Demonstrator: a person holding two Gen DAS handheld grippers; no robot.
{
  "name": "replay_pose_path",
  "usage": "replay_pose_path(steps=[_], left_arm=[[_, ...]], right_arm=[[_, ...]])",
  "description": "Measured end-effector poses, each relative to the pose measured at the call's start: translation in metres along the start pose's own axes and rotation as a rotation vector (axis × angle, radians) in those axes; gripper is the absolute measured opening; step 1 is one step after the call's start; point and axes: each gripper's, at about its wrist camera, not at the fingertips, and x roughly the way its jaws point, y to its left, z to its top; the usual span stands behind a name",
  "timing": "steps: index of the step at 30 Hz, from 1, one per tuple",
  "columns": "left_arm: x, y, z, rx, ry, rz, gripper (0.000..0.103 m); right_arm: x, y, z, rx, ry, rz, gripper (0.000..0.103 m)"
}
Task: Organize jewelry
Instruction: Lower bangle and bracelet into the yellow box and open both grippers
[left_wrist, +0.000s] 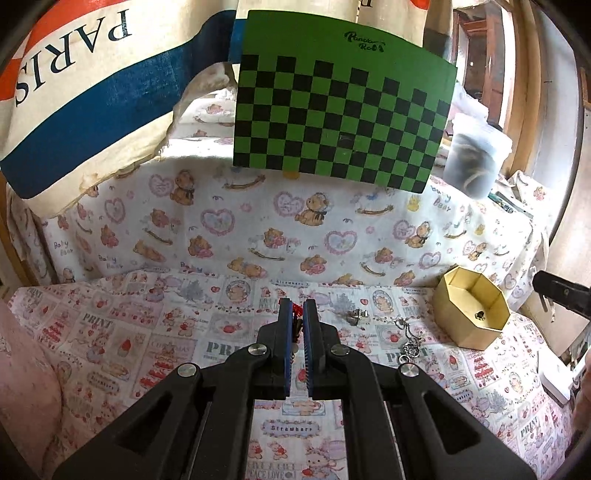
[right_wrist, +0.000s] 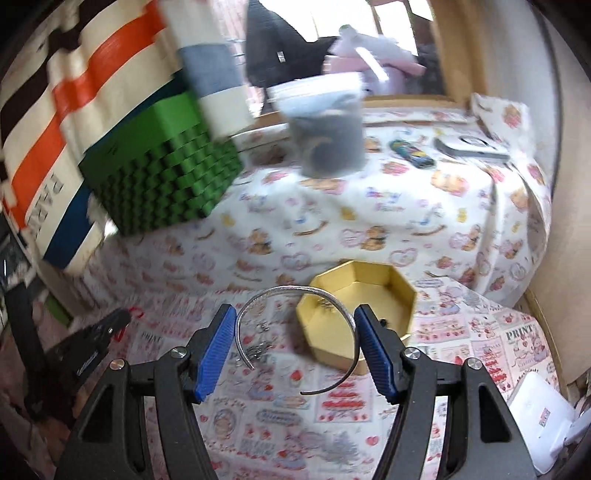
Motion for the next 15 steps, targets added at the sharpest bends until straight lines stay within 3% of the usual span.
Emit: replay_pose_path(steps=[6, 11, 13, 15], left_arm=[[-0.007, -0.010, 0.000, 0.018, -0.001, -0.043, 0.005], [-0.020, -0.032, 0.012, -0.010, 0.002, -0.216, 0.005], [-0.012, -0.048, 0.019, 0.000, 0.026, -0.266, 0.005], [0.010, -0.063, 0.028, -0.012, 0.093, -0.244, 0.005]], right_arm=[[0.018, -0.032, -0.002, 0.064, 0.024, -0.004, 0.068], [0.040, -0.050, 0.000, 0.126, 0.039, 0.103, 0.068], [0.044, -0.057, 0.001, 0.155, 0.039, 0.141, 0.068], [0.047, -0.069, 0.002, 0.186, 0.024, 0.156, 0.068]])
